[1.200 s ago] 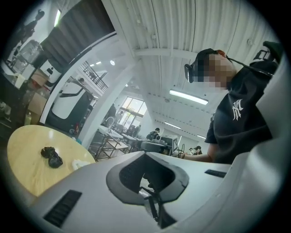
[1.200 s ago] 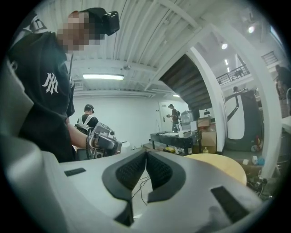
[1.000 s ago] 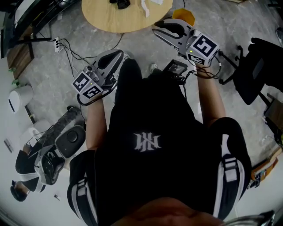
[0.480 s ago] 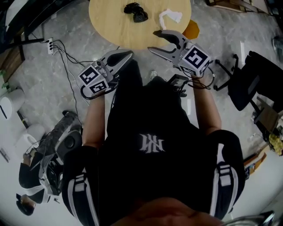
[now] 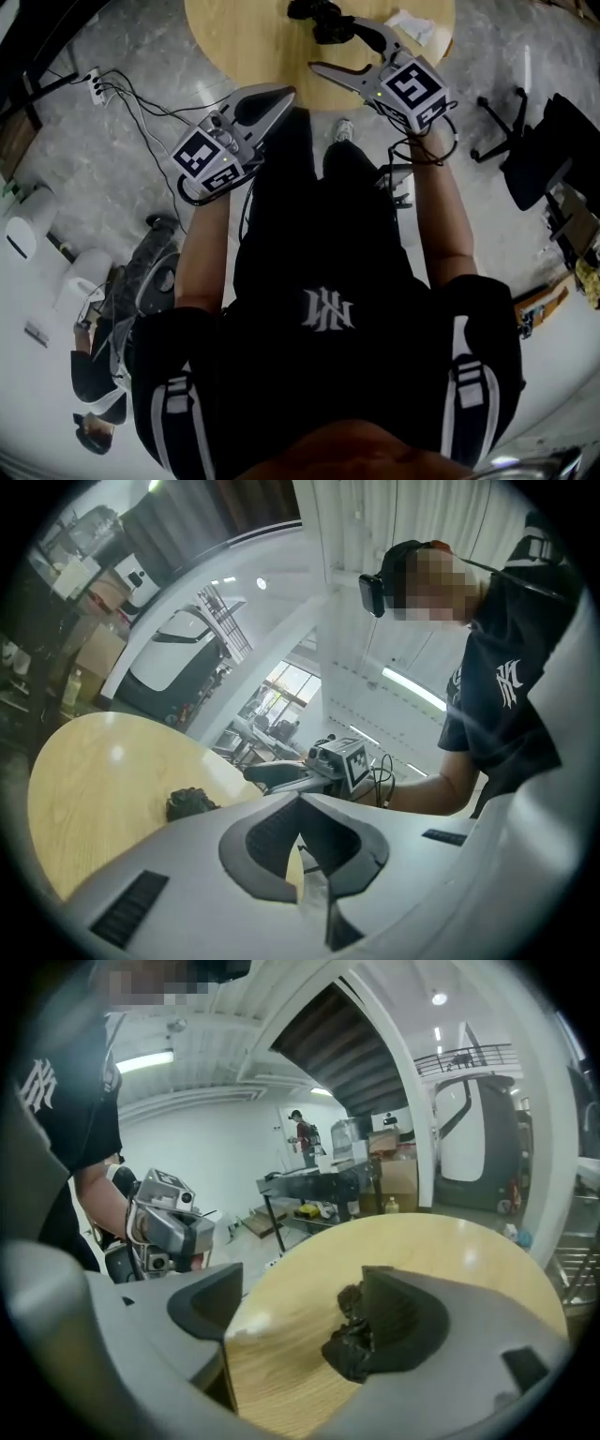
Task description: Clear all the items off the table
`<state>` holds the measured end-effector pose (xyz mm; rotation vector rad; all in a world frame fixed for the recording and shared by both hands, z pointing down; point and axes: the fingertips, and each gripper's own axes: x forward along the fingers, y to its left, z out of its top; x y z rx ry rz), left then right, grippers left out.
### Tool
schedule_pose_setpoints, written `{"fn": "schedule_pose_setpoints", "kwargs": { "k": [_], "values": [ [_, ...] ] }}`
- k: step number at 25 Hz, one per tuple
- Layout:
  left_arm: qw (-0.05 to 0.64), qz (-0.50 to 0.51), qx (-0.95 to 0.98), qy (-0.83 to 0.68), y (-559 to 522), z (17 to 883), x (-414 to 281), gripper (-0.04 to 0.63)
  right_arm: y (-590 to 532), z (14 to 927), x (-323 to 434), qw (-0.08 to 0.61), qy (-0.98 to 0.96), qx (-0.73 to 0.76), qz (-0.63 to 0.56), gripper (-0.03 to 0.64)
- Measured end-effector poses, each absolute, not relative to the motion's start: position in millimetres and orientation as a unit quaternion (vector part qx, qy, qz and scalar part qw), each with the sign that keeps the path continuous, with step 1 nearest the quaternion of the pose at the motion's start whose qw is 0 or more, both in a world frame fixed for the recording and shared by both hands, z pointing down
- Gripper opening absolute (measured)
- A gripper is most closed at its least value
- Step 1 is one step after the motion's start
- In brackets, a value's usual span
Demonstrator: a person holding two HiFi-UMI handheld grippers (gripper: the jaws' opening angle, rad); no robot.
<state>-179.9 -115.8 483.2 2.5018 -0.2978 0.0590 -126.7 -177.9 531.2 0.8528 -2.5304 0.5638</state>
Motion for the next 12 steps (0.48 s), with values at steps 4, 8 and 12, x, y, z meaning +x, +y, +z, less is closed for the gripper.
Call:
{"fn": "schedule_pose_setpoints", "kwargs": {
  "k": [4, 8, 12],
  "values": [
    [0.319, 0.030, 0.941, -0.111, -117, 505, -178, 0.012, -192, 568, -101, 0.235, -0.882, 0.355, 0.199, 0.476],
    [0.343, 0.032, 0.932, -0.109, -133, 524, -181, 0.012, -212, 598, -97, 0.254, -0.867, 0.375, 0.209, 0.574],
    [0.349, 0.048, 0.931, -0.095, -134, 540, -170, 0.012, -223, 625, -92, 0.265, -0.856, 0.386, 0.219, 0.574]
  ]
}}
